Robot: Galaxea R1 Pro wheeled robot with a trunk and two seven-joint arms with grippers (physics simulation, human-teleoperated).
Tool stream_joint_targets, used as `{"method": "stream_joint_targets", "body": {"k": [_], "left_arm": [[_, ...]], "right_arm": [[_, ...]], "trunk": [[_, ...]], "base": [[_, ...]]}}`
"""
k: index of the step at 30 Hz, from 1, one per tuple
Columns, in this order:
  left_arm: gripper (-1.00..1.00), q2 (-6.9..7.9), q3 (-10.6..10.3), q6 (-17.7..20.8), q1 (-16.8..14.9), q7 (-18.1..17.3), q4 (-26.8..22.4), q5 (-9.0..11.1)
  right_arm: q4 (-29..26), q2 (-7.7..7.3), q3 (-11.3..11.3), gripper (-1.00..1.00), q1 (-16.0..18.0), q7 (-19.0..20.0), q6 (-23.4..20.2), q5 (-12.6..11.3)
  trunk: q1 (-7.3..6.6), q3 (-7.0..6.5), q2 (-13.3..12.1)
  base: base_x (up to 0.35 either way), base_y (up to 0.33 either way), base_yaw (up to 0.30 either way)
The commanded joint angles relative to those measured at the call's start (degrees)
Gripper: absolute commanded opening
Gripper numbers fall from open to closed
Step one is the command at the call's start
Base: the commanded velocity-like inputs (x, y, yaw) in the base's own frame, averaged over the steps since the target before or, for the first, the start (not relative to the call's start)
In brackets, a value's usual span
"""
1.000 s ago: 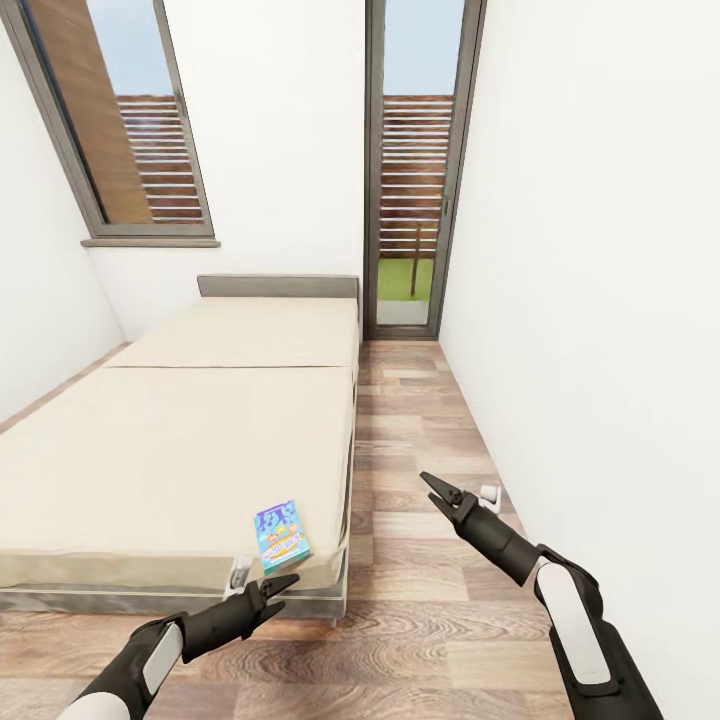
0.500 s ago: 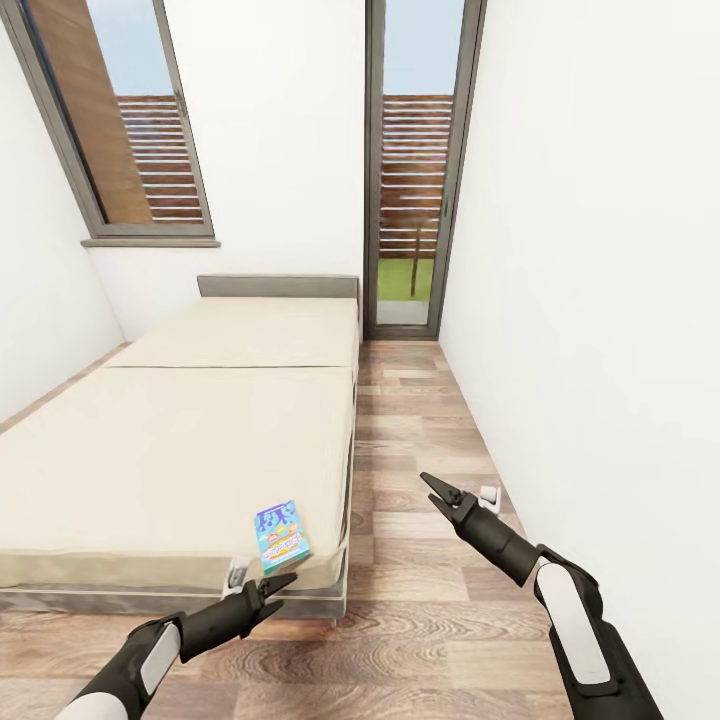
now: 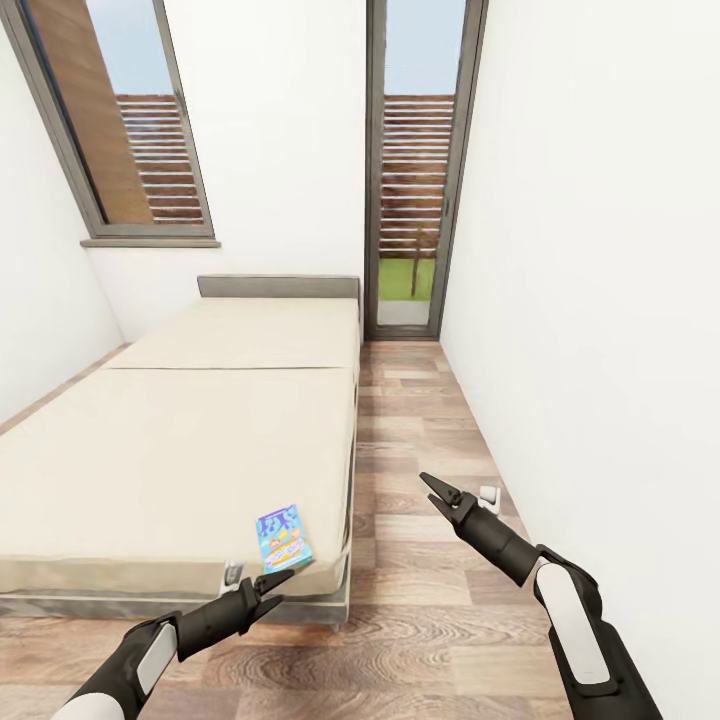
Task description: Put all the toys in the child's room - the three board games (two on the bed and one on the table), the two jigsaw puzzles on the table, and the tennis ball on the table - inside the toy box on the table in the child's room.
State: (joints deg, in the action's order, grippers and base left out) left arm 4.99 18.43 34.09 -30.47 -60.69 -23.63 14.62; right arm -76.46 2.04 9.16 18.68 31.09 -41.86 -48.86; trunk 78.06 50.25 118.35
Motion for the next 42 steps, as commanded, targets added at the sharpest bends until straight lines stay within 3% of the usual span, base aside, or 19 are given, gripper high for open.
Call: {"method": "stream_joint_targets", "body": {"k": [1, 42], "left_arm": [[1.00, 0.00, 0.1, 0.4, 0.0, -0.2, 0.0, 0.1], [1.00, 0.28, 0.0, 0.5, 0.0, -0.5, 0.0, 0.0]], "right_arm": [[0.0, 0.06, 0.2, 1.00, 0.0, 0.1, -0.4, -0.1], [0.0, 0.05, 0.2, 1.00, 0.0, 0.1, -0.4, -0.1]], "trunk": [[-0.01, 0.05, 0.0], [-0.01, 0.05, 0.0]], "base": [[0.010, 0.006, 0.000], [0.045, 0.032, 0.000]]}}
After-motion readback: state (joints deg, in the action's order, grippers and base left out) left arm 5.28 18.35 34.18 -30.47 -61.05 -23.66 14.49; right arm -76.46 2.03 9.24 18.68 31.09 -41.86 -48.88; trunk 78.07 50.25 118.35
